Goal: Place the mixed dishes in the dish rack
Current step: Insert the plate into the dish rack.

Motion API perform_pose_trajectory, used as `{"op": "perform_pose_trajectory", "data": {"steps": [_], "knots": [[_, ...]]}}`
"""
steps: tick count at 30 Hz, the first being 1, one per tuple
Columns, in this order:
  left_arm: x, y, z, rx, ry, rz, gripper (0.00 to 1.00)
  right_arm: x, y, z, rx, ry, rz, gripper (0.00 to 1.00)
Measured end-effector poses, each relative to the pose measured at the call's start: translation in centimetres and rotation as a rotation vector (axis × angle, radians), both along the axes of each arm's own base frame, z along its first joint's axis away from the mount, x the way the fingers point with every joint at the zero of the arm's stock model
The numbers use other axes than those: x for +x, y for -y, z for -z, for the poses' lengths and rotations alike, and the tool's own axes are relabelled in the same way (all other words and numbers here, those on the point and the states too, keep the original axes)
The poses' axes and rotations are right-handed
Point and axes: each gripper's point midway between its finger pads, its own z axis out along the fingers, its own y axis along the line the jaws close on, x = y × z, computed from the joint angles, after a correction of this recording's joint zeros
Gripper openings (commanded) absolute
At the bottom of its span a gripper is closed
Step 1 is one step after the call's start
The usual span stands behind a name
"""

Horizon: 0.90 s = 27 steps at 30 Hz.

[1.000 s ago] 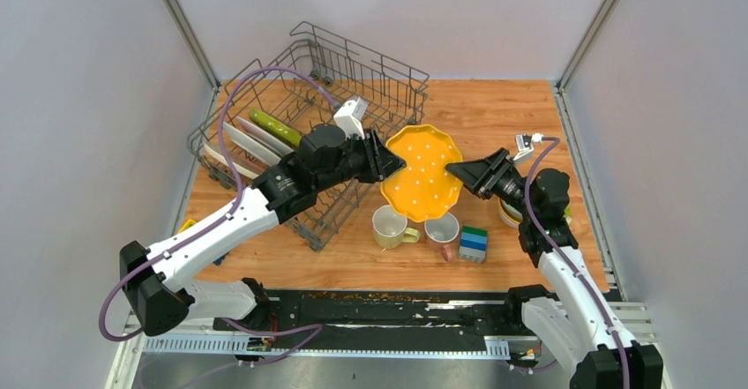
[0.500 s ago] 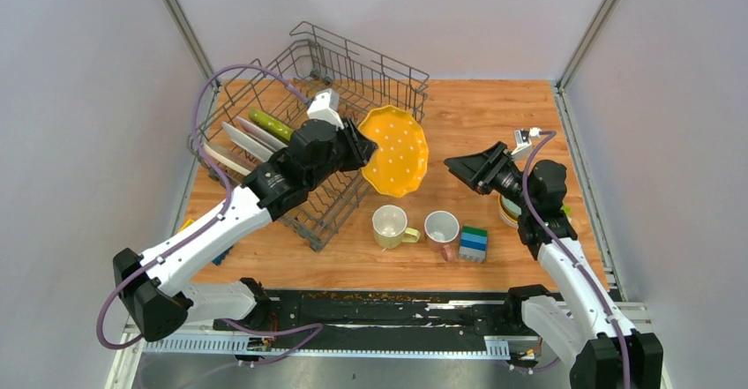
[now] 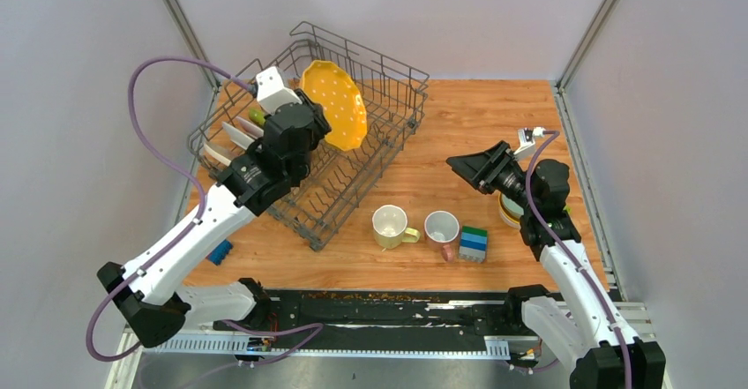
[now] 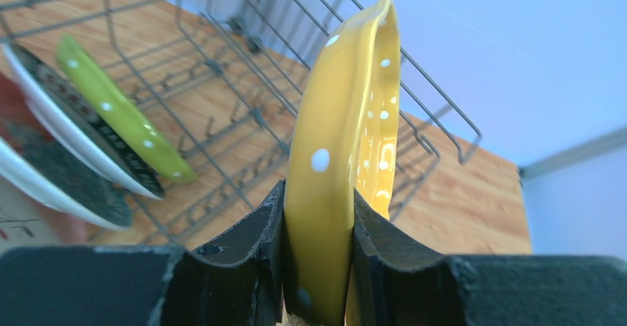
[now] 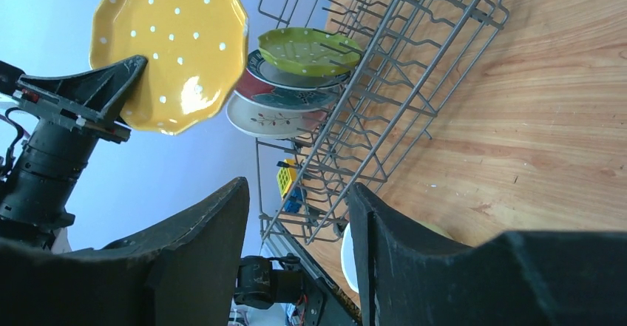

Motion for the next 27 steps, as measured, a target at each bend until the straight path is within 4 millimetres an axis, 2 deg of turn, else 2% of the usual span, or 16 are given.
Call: {"op": "perform_pose_trajectory", "data": {"steps": [4,7,15,19,27], "knots": [[1.5,-2.6,-0.5,0.024,0.013,-0.144,0.0,0.0,0.0,0.1,-0.004,-0.006,0.001,0.53],[2.7,-3.9,0.0,0.047,0.003,-0.227,0.0,0.0,0.1,0.2,-0.004,-0.008,0.004,0.53],[5.3,-7.0,3.4,0.097,-0.066,-0.416,0.0,0.0,0.1,0.5,-0.007,-0.023,0.008,0.53],[6.4,-8.0,4.1,0.11,-0.091,-0.493,0.0,0.0,0.1,0.5,-0.007,-0.025,0.008,0.53],[8.7,-8.8,3.6,0.081,-0.085,-0.629,0.0,0.2,0.2,0.2,-0.022,-0.021,0.016,0.54]]}}
